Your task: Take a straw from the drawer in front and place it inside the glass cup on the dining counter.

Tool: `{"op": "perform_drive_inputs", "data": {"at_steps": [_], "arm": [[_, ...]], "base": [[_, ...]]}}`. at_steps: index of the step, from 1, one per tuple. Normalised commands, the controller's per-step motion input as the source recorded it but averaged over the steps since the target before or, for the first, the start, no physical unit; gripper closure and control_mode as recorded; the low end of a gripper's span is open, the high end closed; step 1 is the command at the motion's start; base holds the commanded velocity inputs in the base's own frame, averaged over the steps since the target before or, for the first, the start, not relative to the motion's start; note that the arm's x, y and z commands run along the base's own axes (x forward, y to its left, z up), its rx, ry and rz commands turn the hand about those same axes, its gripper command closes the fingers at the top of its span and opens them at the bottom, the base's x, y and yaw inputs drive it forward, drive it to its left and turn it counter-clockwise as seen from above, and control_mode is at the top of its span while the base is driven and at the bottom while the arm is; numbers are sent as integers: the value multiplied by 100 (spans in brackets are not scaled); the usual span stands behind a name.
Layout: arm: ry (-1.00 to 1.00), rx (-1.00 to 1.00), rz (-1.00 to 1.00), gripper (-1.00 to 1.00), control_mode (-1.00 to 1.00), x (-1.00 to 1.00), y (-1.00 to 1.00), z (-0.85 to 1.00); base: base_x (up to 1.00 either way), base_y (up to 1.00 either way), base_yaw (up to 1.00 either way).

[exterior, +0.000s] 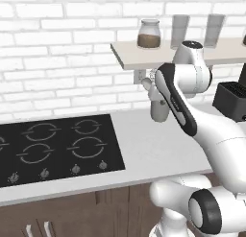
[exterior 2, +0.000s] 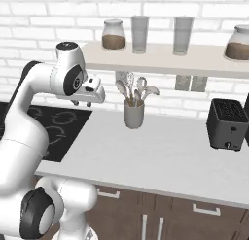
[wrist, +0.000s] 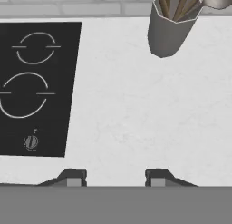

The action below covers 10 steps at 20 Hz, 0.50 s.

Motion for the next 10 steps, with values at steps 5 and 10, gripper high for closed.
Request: {"op": "perform_drive_inputs", "data": {"at_steps": [5,10], "arm": [[0,0,0,-100,100,0,0,0],[0,0,0,-100,100,0,0,0]], "base": [[-6,0,0],[-83,0,-2]]}}
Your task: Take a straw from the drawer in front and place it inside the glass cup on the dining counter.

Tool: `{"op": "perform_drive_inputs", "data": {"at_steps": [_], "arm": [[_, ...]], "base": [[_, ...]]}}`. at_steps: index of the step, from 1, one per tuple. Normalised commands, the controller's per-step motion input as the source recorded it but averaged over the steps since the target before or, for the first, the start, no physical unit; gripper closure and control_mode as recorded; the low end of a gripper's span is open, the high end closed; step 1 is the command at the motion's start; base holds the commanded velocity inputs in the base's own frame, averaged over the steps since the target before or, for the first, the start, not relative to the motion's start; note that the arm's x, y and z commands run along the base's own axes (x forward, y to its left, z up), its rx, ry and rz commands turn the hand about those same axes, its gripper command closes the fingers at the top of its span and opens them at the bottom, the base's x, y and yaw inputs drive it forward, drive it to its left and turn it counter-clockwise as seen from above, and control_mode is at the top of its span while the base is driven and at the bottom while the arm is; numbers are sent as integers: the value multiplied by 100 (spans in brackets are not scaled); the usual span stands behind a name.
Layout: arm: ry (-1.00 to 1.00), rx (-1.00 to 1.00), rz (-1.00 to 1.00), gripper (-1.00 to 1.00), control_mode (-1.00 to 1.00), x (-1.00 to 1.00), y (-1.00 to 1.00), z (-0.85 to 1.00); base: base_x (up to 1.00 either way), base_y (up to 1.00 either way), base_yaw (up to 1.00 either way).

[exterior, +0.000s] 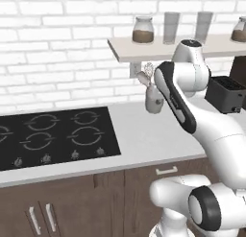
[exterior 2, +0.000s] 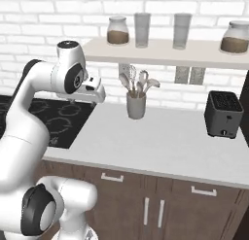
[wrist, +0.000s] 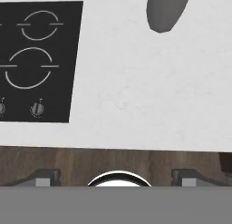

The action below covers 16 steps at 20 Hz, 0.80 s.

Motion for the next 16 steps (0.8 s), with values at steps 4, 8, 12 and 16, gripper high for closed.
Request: {"op": "perform_drive_inputs", "data": {"at_steps": [4,8,12,16], "arm": [[0,0,0,-100,100,0,0,0],[0,0,0,-100,100,0,0,0],[0,0,0,-100,100,0,0,0],[0,0,0,-100,100,0,0,0]], "base": [[-83,5,-14],[-21,46,-48],[0,64,-72],[0,64,-71]]}}
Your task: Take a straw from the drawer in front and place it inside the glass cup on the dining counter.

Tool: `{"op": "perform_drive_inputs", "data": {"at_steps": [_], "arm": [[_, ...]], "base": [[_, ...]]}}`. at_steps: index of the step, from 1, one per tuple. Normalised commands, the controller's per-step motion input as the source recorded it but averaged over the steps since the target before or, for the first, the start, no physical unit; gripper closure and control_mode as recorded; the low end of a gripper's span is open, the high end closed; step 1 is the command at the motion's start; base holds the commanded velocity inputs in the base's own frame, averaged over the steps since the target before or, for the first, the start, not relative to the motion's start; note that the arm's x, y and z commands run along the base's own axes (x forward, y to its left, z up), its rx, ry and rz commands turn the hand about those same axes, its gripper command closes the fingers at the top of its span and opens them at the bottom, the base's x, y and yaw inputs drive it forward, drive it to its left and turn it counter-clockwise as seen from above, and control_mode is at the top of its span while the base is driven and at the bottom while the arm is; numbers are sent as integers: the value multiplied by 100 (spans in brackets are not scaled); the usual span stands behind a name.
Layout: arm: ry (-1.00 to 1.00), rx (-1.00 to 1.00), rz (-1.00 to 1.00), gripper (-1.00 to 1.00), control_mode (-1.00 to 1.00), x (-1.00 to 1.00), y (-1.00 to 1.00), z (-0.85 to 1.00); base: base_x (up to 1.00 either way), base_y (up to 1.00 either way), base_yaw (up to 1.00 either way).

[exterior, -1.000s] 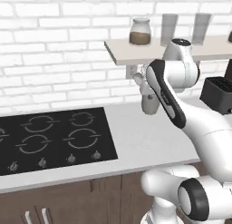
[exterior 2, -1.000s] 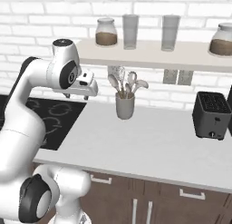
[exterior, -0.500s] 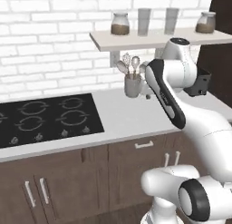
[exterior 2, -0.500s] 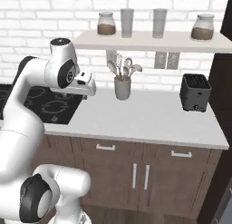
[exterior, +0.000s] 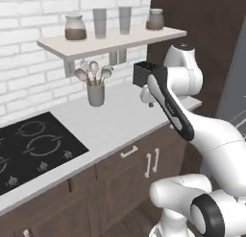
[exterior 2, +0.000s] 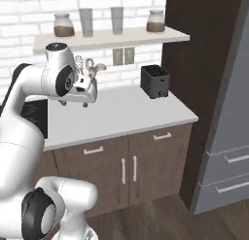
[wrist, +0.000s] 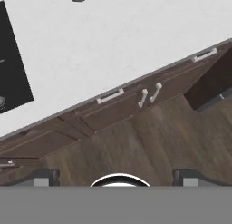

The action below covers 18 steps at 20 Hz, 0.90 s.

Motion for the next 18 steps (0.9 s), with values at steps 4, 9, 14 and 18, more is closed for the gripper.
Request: {"op": "perform_drive_inputs", "data": {"at_steps": [4,9,14,18], "arm": [[0,0,0,-100,100,0,0,0],[0,0,0,-100,100,0,0,0],[0,0,0,-100,100,0,0,0],[0,0,0,-100,100,0,0,0]], "base": [[-8,76,-64],[-6,85,-55],[-2,74,-50],[8,56,-47]]}}
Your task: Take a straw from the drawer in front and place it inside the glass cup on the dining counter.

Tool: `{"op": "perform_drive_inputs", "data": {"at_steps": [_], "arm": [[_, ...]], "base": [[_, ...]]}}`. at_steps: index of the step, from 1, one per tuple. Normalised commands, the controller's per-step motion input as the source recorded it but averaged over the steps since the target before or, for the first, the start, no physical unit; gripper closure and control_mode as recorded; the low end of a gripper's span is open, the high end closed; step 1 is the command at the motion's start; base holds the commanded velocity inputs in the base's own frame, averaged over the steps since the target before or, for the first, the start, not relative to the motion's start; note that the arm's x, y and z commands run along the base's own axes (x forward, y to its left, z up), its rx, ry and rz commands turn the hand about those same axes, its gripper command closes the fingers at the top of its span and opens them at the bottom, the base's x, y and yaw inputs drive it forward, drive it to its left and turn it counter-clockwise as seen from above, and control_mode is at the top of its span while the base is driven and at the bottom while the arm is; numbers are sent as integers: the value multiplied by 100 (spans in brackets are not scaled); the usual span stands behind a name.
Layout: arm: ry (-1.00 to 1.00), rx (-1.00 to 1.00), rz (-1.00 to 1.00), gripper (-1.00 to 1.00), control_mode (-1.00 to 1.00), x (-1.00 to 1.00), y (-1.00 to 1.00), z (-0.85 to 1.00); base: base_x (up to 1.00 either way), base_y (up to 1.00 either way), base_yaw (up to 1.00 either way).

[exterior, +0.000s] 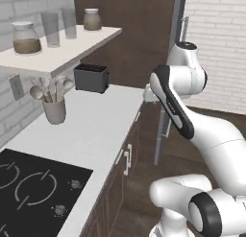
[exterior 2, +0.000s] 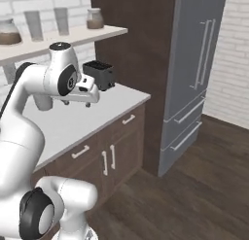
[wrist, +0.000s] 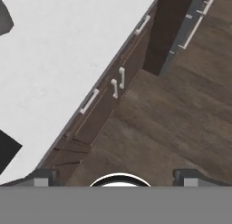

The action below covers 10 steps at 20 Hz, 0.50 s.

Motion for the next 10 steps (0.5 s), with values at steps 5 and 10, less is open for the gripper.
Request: {"op": "perform_drive_inputs", "data": {"at_steps": [5,10], "arm": [[0,0,0,-100,100,0,0,0],[0,0,0,-100,100,0,0,0]], "base": [[-5,63,-42],[-42,57,-35]]}}
